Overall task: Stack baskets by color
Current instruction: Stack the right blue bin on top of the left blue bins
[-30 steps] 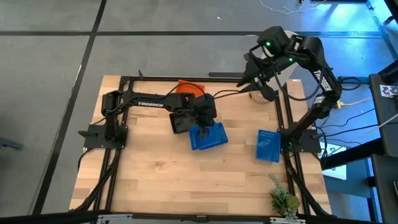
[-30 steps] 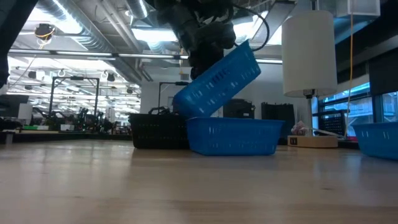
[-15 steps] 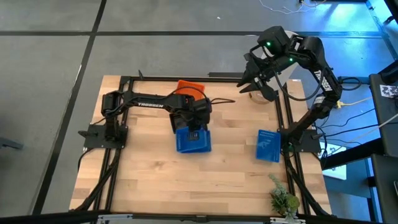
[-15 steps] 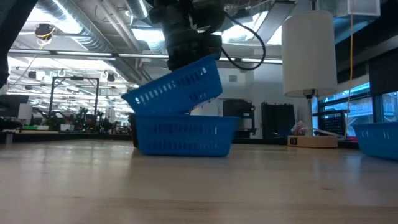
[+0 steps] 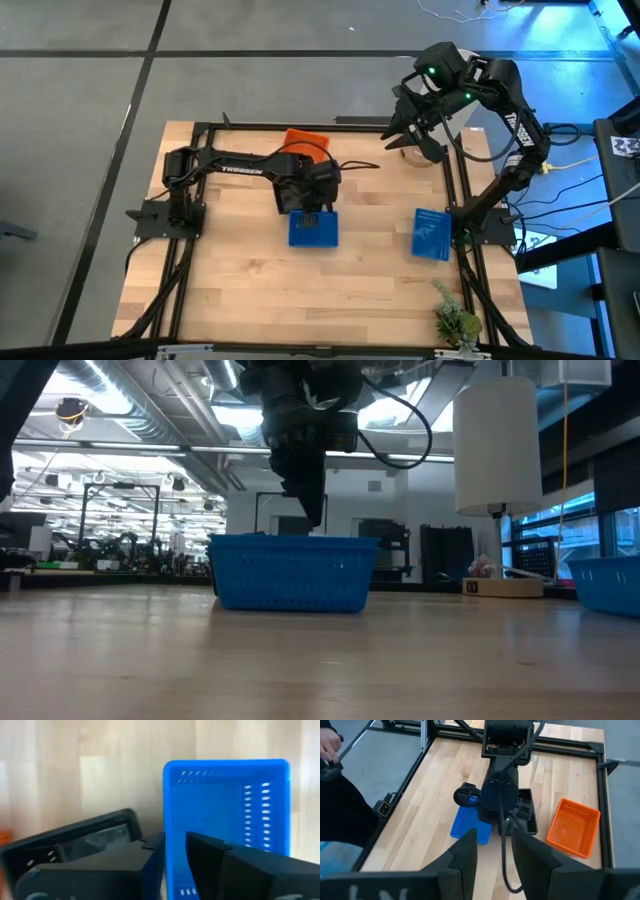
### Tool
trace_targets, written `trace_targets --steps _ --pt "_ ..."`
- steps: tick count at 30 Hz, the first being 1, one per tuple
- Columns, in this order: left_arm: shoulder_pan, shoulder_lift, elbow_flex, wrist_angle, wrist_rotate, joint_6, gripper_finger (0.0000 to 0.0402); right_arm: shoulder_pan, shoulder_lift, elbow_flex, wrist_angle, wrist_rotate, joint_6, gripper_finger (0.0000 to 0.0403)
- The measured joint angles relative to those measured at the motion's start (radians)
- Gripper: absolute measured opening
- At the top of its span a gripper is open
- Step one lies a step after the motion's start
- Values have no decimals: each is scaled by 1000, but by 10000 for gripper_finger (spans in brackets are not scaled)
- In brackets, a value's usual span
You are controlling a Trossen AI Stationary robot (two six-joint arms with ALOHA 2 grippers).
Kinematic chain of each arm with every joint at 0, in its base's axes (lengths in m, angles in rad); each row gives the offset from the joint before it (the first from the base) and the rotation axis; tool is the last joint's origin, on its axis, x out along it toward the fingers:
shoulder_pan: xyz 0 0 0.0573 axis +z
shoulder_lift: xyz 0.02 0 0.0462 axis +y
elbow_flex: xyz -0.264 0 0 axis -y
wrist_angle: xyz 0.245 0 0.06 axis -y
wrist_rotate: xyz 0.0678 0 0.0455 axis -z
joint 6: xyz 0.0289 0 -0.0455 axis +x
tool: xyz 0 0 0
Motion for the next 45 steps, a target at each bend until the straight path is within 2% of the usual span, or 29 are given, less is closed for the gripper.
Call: trace_targets --steps 3,7,10,12,14,18,21,26,29,31,34,38,45 --pt "0 -24 -1 -13 -35 -8 70 1 0 0 0 36 51 120" --pt "1 -97 -1 -46 -90 9 67 28 0 0 0 171 198 120" --pt "4 -171 -1 -81 -154 7 68 65 -17 0 0 184 296 120" --pt "5 -223 -1 -86 -196 -9 70 98 -43 -11 4 231 368 120" --pt "3 -273 -1 -92 -236 -11 70 143 -87 -66 4 315 430 120" --pt "2 -365 0 -98 -265 -22 67 234 -214 -265 1 421 608 120" --pt "3 -415 0 -101 -283 -38 69 310 -318 -426 2 535 855 120" --pt "3 -463 0 -103 -312 -39 68 443 -448 -668 9 700 1427 120" --pt "3 -470 0 -107 -341 -39 67 507 -497 -802 18 703 1712 120" --pt "5 -470 0 -108 -343 -38 69 541 -512 -888 41 697 1799 120" --pt "5 -469 0 -107 -343 -37 70 571 -520 -1005 73 649 1805 120" --pt "5 -469 0 -107 -343 -38 67 579 -516 -1141 140 518 1878 120" --pt "5 -469 0 -107 -342 -44 70 578 -516 -1338 337 451 1906 120"
